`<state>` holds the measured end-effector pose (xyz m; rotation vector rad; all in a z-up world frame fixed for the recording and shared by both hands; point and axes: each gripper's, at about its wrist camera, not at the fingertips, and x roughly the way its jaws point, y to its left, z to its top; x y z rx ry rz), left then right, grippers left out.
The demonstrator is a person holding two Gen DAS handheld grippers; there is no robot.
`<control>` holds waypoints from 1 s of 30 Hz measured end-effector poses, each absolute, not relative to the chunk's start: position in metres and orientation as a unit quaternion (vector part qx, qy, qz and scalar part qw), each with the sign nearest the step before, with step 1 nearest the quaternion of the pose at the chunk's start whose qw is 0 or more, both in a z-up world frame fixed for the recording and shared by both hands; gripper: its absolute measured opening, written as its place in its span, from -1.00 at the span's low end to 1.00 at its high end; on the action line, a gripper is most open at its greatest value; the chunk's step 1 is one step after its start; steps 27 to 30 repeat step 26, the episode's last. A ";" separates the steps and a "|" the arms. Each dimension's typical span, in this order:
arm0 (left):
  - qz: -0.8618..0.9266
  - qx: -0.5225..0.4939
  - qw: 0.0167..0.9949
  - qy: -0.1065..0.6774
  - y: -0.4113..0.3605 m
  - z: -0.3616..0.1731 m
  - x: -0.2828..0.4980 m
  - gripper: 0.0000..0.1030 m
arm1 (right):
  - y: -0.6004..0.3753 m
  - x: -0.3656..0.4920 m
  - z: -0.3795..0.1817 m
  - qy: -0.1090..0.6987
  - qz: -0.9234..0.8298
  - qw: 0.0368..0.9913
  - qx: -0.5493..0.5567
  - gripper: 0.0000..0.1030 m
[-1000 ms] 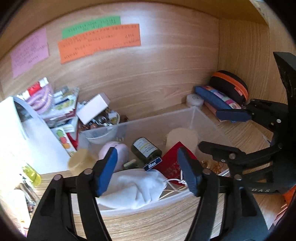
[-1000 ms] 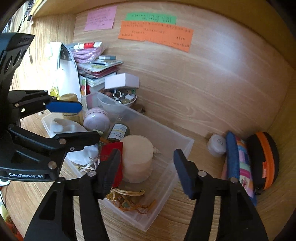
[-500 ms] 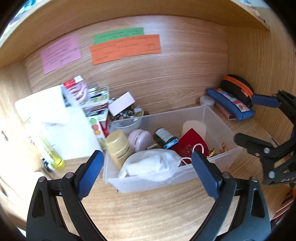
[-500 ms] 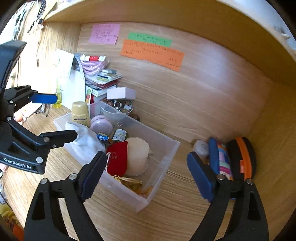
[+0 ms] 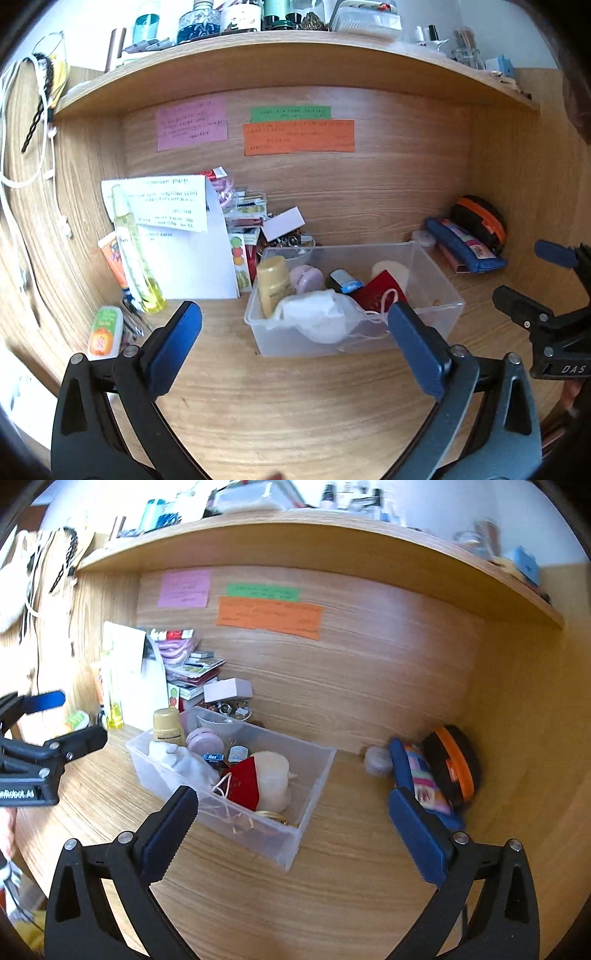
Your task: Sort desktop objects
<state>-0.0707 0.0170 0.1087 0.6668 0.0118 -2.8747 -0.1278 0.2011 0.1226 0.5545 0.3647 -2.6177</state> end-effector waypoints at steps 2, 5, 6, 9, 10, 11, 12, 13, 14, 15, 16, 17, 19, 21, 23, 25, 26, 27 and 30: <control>-0.970 0.222 0.094 0.009 0.021 0.107 -0.064 0.98 | 0.206 -0.119 0.121 0.120 -0.950 0.210 0.199 1.00; -0.970 0.221 0.097 0.015 0.027 0.103 -0.056 0.98 | 0.214 -0.108 0.119 0.104 -0.955 0.199 0.196 1.00; -0.970 0.220 0.097 0.016 0.028 0.103 -0.055 0.98 | 0.216 -0.104 0.119 0.098 -0.955 0.198 0.197 1.00; -0.970 0.219 0.102 0.015 0.033 0.101 -0.051 0.98 | 0.222 -0.097 0.117 0.088 -0.956 0.199 0.199 1.00; -0.970 0.218 0.103 0.014 0.034 0.101 -0.050 0.98 | 0.223 -0.096 0.116 0.087 -0.956 0.197 0.200 1.00; -0.970 0.217 0.104 0.015 0.035 0.100 -0.050 0.98 | 0.223 -0.094 0.115 0.087 -0.956 0.193 0.202 1.00; -0.971 0.216 0.105 0.017 0.036 0.100 -0.049 0.98 | 0.223 -0.094 0.115 0.088 -0.957 0.190 0.203 1.00; -0.970 0.217 0.104 0.018 0.036 0.099 -0.049 0.98 | 0.223 -0.094 0.113 0.088 -0.957 0.188 0.204 1.00; -0.970 0.217 0.103 0.020 0.036 0.099 -0.050 0.98 | 0.223 -0.093 0.112 0.089 -0.956 0.188 0.206 1.00; -0.970 0.218 0.102 0.021 0.037 0.098 -0.050 0.98 | 0.223 -0.094 0.111 0.089 -0.956 0.188 0.207 1.00; -0.970 0.220 0.103 0.021 0.037 0.098 -0.051 0.98 | 0.223 -0.094 0.110 0.090 -0.955 0.189 0.208 1.00; -0.970 0.221 0.102 0.022 0.037 0.098 -0.052 0.98 | 0.223 -0.095 0.109 0.091 -0.955 0.189 0.210 1.00; -0.970 0.221 0.101 0.020 0.037 0.098 -0.054 0.98 | 0.222 -0.096 0.108 0.093 -0.955 0.188 0.211 1.00; -0.971 0.218 0.099 0.017 0.038 0.099 -0.055 0.98 | 0.221 -0.097 0.107 0.093 -0.955 0.188 0.211 1.00; -0.972 0.214 0.100 0.012 0.040 0.099 -0.056 0.98 | 0.220 -0.100 0.106 0.088 -0.954 0.192 0.214 1.00; -0.972 0.212 0.099 0.007 0.043 0.099 -0.056 0.98 | 0.220 -0.103 0.105 0.084 -0.953 0.197 0.217 1.00; -0.972 0.212 0.100 0.005 0.044 0.099 -0.056 0.98 | 0.220 -0.104 0.104 0.082 -0.952 0.199 0.218 1.00; -0.972 0.212 0.100 0.005 0.044 0.099 -0.056 0.98 | 0.220 -0.104 0.104 0.082 -0.952 0.199 0.218 1.00; -0.972 0.212 0.100 0.005 0.044 0.099 -0.056 0.98 | 0.220 -0.104 0.104 0.082 -0.952 0.199 0.218 1.00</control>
